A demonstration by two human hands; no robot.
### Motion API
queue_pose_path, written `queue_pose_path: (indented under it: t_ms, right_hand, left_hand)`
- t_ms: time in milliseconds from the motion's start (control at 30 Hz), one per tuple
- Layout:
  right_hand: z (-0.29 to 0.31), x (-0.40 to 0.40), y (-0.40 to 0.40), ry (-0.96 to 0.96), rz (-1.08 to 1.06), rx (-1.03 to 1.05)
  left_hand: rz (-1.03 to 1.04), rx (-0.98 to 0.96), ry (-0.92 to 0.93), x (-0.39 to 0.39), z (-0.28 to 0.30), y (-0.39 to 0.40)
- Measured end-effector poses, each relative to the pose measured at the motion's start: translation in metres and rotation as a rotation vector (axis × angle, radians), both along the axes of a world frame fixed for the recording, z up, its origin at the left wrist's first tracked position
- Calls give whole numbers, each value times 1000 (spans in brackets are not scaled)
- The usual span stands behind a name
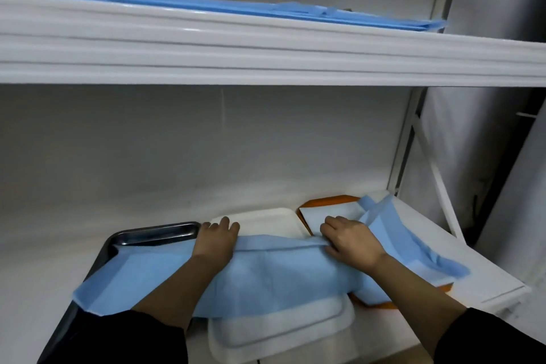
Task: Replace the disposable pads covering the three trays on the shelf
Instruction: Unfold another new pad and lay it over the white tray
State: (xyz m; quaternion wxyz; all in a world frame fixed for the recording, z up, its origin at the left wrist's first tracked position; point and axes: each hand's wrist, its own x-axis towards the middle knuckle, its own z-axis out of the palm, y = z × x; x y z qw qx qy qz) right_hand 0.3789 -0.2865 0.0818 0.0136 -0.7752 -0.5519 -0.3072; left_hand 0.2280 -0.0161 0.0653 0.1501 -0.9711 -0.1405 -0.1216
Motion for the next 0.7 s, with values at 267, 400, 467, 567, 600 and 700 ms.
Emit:
queue_pose_path:
  t_ms: [267,400,467,567,600,700]
  right_hand:
    - [1,-25,-40,16,-65,20]
    - [-3,-40,-60,14,-113,-30]
    - [-7,-47,-67,28,-149,-74]
    - [-7,-58,-75,55,-162,-147]
    - [-7,-65,-76,55,-152,-159]
    - [-12,-80,-80,125,-118,-172]
  left_hand:
    - [-63,161,-53,-45,9,-5]
    - [-83,158,-54,-73,9,-4]
    - [-112,159,-47,-87,13,-13]
    - [-167,202,0,-109,17,-27]
    - [-181,205,15,-118,17,-32]
    - [-239,165,87,-134,14,-40]
